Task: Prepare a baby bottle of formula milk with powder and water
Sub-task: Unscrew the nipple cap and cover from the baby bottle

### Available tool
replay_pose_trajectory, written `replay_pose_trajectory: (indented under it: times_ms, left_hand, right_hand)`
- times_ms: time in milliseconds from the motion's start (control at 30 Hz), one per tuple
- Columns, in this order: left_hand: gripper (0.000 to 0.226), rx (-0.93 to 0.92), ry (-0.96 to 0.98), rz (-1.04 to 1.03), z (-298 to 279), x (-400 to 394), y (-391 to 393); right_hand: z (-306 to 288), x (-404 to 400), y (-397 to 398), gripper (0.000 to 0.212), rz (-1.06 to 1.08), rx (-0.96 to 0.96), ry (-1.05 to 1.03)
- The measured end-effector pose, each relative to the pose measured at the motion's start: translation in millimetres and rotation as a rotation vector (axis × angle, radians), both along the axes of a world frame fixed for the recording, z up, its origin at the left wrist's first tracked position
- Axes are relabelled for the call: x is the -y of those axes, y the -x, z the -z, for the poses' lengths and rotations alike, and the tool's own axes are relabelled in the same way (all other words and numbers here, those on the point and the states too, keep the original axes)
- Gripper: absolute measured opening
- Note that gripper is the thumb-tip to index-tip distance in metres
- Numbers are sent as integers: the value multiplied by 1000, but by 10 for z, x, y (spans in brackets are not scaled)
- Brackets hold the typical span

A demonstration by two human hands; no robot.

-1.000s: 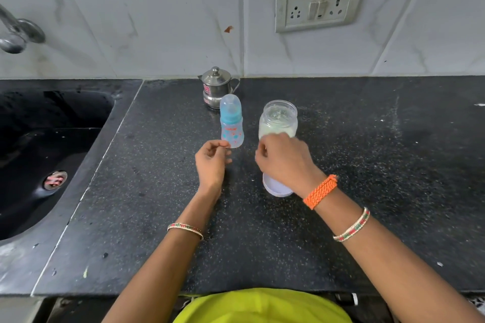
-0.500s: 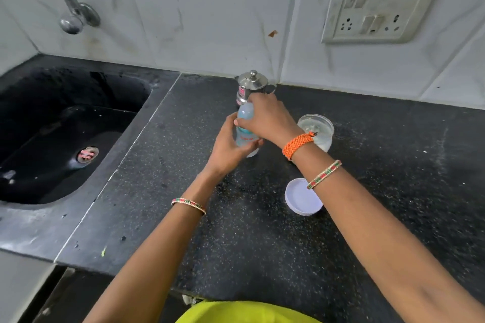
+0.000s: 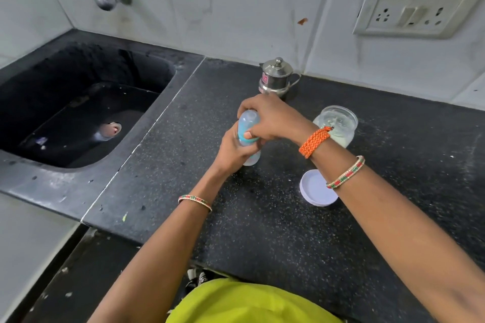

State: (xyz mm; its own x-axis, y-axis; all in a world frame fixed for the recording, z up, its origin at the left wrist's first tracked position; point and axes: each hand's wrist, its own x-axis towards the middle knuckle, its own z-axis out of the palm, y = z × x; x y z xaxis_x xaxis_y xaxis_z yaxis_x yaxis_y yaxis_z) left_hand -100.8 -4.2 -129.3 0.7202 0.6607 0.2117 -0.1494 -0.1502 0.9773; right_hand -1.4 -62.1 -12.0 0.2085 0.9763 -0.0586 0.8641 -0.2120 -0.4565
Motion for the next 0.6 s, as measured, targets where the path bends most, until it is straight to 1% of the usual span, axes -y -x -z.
replay_pose_trajectory:
  times_ms: [167, 233, 333, 400, 533, 567, 600]
  left_hand:
    - [38, -18, 7, -8, 14, 15, 16]
    - [35, -58, -4, 10, 6, -22, 39]
    - [35, -118, -37, 67, -7, -95, 51]
    - [37, -125, -55, 64, 5, -101, 51]
    - [40, -107, -84, 36, 29, -65, 35]
    - [39, -109, -86, 29, 31, -59, 41]
    - [37, -107, -86, 23, 36, -58, 47]
  right_hand:
    - [-32, -7, -56, 37, -126, 34, 60]
    - [-100, 41, -98, 38, -214, -1, 61]
    - [-200, 88, -159, 41, -273, -79, 69]
    - [-205, 82, -171, 43, -282, -92, 71]
    - [-127, 81, -215, 44, -216, -159, 21]
    - [-125, 93, -240, 42, -200, -192, -6]
    - [-112, 97, -265, 41, -175, -270, -54]
